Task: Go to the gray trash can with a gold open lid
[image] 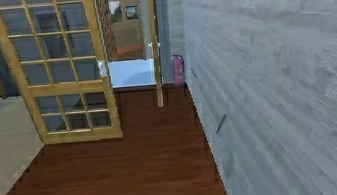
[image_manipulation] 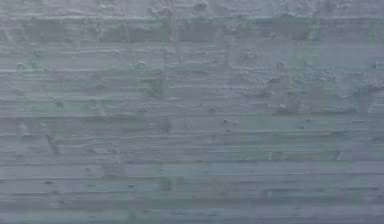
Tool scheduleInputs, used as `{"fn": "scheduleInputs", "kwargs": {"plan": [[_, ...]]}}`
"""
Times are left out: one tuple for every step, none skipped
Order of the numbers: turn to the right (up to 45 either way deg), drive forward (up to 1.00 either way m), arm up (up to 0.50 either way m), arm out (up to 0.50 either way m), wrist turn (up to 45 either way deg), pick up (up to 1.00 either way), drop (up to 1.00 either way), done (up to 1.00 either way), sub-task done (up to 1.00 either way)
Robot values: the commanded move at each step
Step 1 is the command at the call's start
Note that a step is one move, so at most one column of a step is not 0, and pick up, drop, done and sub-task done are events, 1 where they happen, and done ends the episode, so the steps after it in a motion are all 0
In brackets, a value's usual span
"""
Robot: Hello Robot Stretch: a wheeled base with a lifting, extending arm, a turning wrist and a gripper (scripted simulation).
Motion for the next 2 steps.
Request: {"fn": "scheduleInputs", "kwargs": {"plan": [[0.0, 1.0, 0.0, 0.0, 0.0, 0.0, 0.0, 0.0, 0.0], [0.0, 0.95, 0.0, 0.0, 0.0, 0.0, 0.0, 0.0, 0.0]]}}
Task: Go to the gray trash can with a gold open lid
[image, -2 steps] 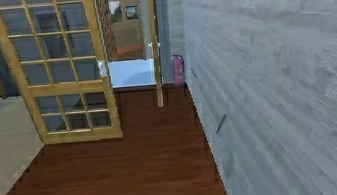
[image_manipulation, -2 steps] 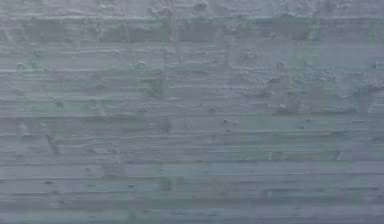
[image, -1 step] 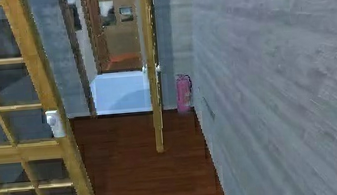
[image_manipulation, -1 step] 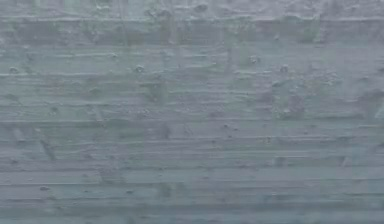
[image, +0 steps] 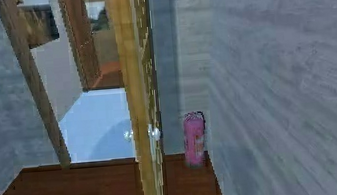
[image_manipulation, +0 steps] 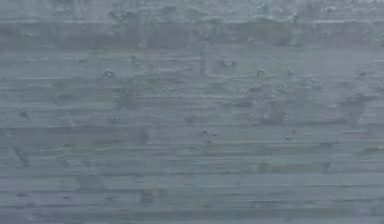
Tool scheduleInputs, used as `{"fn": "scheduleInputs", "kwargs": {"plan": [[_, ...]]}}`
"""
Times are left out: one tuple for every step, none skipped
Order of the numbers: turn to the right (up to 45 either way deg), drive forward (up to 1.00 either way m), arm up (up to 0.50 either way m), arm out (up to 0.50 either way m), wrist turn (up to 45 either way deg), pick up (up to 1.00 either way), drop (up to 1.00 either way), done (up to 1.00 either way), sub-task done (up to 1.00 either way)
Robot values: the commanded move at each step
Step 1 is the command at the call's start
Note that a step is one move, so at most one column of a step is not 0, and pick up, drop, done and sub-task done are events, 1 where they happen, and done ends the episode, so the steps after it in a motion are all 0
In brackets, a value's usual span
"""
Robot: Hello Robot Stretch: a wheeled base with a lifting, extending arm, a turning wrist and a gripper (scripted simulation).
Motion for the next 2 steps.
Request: {"fn": "scheduleInputs", "kwargs": {"plan": [[-42.0, 0.0, 0.0, 0.0, 0.0, 0.0, 0.0, 0.0, 0.0], [0.0, 0.4, 0.0, 0.0, 0.0, 0.0, 0.0, 0.0, 0.0]]}}
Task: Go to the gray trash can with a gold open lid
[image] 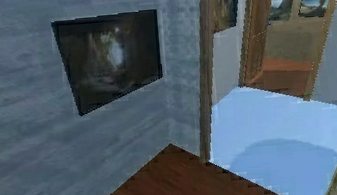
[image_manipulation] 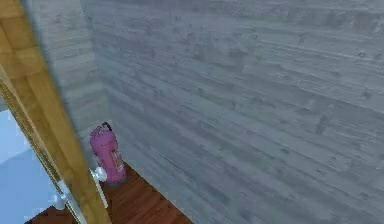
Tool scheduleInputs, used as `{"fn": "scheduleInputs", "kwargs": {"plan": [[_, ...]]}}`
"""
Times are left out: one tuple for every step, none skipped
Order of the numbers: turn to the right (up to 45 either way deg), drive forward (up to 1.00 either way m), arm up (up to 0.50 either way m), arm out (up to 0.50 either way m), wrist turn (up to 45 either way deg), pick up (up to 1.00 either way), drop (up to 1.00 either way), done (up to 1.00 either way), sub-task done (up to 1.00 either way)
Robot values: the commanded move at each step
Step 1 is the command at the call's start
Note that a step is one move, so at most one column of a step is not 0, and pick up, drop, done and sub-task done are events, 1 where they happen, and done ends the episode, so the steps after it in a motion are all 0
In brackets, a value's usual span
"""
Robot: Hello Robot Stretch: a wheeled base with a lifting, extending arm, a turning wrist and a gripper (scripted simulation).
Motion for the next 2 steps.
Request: {"fn": "scheduleInputs", "kwargs": {"plan": [[18.0, 0.0, 0.0, 0.0, 0.0, 0.0, 0.0, 0.0, 0.0], [0.0, 0.4, 0.0, 0.0, 0.0, 0.0, 0.0, 0.0, 0.0]]}}
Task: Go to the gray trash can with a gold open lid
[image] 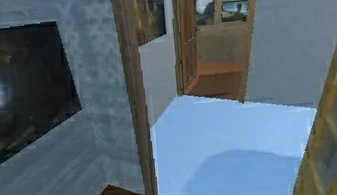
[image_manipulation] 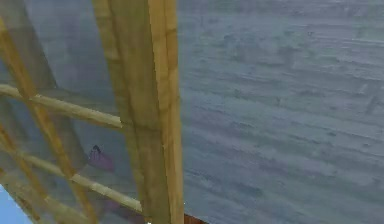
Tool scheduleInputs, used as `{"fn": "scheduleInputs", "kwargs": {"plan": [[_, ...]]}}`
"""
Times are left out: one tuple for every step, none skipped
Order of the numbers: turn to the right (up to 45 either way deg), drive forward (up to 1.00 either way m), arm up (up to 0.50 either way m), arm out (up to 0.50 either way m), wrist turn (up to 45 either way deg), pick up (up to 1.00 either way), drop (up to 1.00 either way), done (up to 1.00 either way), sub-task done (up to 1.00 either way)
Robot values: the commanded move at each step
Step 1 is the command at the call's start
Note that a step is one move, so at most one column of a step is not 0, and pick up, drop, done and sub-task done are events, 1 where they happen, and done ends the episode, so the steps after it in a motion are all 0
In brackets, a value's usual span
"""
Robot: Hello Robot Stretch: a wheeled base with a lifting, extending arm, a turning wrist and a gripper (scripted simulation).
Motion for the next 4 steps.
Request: {"fn": "scheduleInputs", "kwargs": {"plan": [[24.0, 0.0, 0.0, 0.0, 0.0, 0.0, 0.0, 0.0, 0.0], [0.0, 1.0, 0.0, 0.0, 0.0, 0.0, 0.0, 0.0, 0.0], [9.0, 0.0, 0.0, 0.0, 0.0, 0.0, 0.0, 0.0, 0.0], [0.0, 0.15, 0.0, 0.0, 0.0, 0.0, 0.0, 0.0, 0.0]]}}
